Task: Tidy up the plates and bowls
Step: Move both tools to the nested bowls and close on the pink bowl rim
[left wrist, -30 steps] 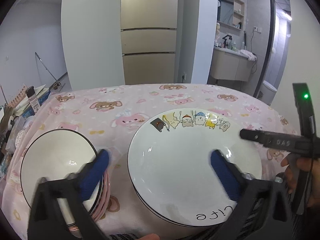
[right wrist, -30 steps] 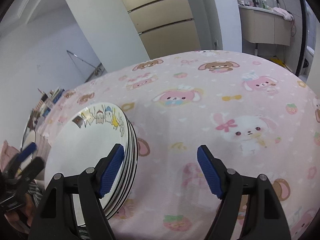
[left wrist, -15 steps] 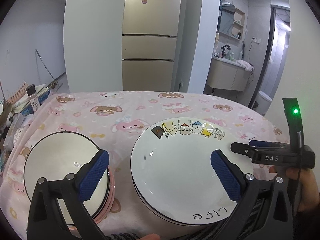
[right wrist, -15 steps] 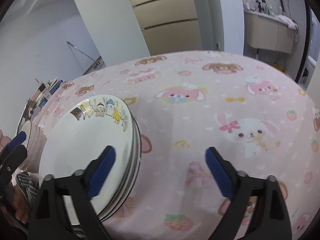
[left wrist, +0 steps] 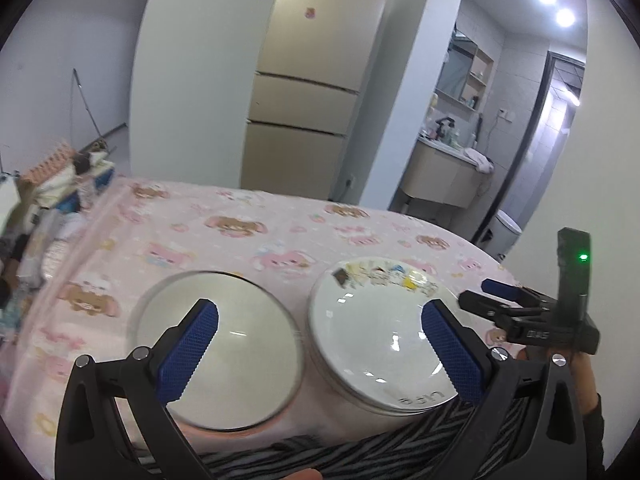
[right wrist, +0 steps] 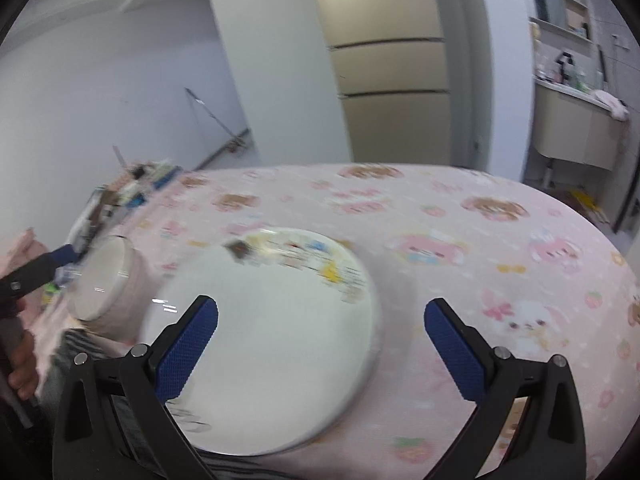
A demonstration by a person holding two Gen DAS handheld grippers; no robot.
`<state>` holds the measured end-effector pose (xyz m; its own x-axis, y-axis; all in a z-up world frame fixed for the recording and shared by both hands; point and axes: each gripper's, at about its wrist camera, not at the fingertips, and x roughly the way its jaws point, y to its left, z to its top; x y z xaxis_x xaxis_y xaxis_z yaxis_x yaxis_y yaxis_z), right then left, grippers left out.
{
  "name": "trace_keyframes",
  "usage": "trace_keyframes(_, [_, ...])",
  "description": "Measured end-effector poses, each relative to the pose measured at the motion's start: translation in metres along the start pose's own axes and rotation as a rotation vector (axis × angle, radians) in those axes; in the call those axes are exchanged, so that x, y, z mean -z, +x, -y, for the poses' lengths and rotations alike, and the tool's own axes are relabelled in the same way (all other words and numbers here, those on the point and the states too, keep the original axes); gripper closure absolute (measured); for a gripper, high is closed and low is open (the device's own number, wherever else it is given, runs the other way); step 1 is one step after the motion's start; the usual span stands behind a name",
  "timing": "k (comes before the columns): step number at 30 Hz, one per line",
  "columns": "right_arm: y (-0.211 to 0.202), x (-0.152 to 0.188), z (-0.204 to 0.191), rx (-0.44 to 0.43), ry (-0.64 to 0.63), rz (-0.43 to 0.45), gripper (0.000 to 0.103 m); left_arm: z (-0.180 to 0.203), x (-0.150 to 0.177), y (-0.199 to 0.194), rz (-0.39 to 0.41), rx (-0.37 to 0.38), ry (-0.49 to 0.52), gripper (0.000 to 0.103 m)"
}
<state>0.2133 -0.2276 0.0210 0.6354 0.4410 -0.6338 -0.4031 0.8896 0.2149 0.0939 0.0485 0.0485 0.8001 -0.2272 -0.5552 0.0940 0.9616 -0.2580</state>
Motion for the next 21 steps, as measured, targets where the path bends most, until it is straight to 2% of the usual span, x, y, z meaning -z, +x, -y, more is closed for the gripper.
trace_keyframes(6, [-0.001, -0.021, -0.066, -0.131, -0.123, -0.020, 0.000, -0.030, -0.005, -0.031, 0.014, -0.069, 0.007, 0.000])
trace_keyframes(10, [0.015, -0.036, -0.119, -0.240, -0.204, -0.077, 0.000, -0.062, 0.002, -0.026, -0.046, -0.120, -0.041, 0.000])
trace_keyframes(13, [0.037, -0.037, -0.147, -0.256, -0.255, -0.122, 0.001, -0.085, 0.010, -0.019, -0.084, -0.088, -0.111, 0.000])
trace_keyframes(15, [0.054, -0.035, -0.160, -0.265, -0.272, -0.159, 0.007, -0.098, 0.016, -0.013, -0.116, -0.054, -0.151, 0.000])
trace_keyframes(17, [0.070, -0.031, -0.165, -0.271, -0.274, -0.203, 0.027, -0.104, 0.021, -0.006, -0.141, -0.049, -0.163, 0.000])
trace_keyframes(20, [0.093, -0.022, -0.172, -0.253, -0.300, -0.263, 0.045, -0.110, 0.029, 0.010, -0.188, -0.051, -0.182, 0.000])
trace_keyframes(21, [0.099, -0.020, -0.173, -0.250, -0.303, -0.277, 0.047, -0.112, 0.031, 0.015, -0.200, -0.043, -0.193, 0.000])
